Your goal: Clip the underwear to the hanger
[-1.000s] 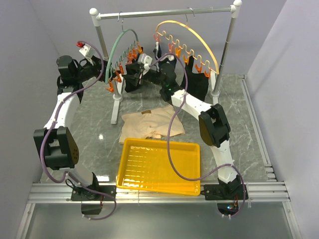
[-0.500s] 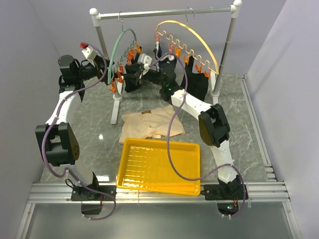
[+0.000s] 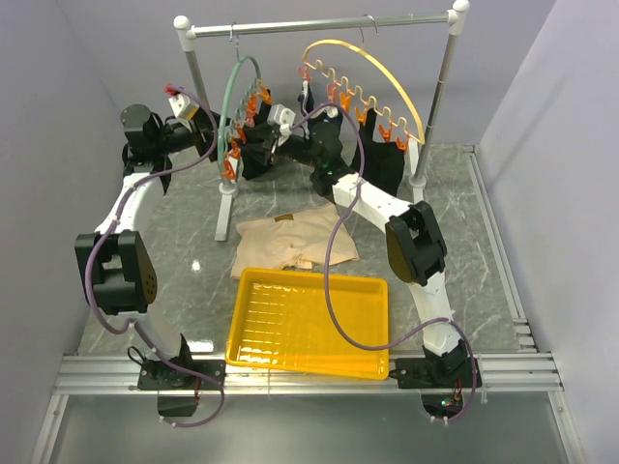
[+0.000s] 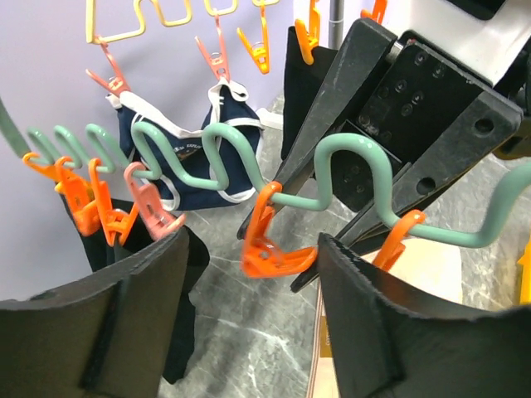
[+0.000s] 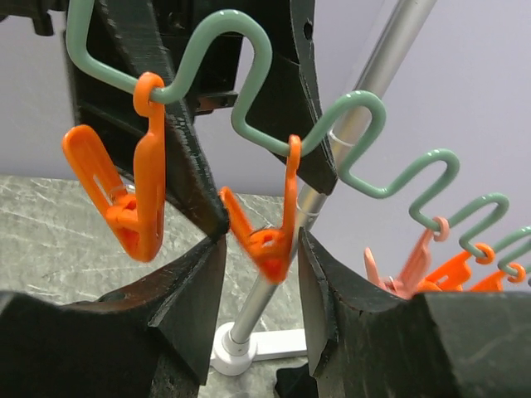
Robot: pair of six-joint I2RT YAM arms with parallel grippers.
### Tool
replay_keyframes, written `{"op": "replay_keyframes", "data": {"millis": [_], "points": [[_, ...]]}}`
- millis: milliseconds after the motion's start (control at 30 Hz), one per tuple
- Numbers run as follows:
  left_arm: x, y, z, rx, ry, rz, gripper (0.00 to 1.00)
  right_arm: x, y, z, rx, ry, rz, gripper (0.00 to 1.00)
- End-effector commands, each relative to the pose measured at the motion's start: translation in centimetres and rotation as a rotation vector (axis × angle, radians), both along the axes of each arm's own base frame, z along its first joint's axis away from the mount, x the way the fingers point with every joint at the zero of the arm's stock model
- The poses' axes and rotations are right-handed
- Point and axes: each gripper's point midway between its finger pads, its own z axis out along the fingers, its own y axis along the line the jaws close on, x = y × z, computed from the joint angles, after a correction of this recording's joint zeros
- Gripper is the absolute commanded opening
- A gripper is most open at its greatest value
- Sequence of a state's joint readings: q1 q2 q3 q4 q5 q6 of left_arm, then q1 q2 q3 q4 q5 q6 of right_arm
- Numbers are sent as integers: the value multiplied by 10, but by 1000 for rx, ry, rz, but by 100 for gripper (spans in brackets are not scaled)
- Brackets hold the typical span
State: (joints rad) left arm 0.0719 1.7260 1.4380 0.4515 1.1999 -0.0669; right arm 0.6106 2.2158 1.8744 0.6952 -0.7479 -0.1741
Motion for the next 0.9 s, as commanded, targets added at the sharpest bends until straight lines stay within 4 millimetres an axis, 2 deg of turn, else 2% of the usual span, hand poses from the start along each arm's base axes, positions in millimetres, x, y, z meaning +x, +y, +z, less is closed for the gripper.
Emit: {"op": "replay_keyframes", "data": {"millis": [0,300,500,600,633,733,867], "points": [[-4,-7,25,28,-125,-64,67,1,-7,25,42,-64,-6,47],[-13,-23,34,17,-143,-143,51,5,-11,20,36,-35,1,47],[-9,-27,28,34,-110,-162,34,9,-18,19,33,-26,-8,46],[-8,-28,29,23,-89,-167,25,9,-21,18,31,-20,-12,47],[-7,-29,28,21,-82,-167,17,9,-22,18,34,-17,-14,49],[-8,-31,30,6,-52,-167,4,9,-24,17,38,-11,-19,51],[-10,-33,29,-13,-22,-163,2,8,-27,14,37,-4,-21,53]]}}
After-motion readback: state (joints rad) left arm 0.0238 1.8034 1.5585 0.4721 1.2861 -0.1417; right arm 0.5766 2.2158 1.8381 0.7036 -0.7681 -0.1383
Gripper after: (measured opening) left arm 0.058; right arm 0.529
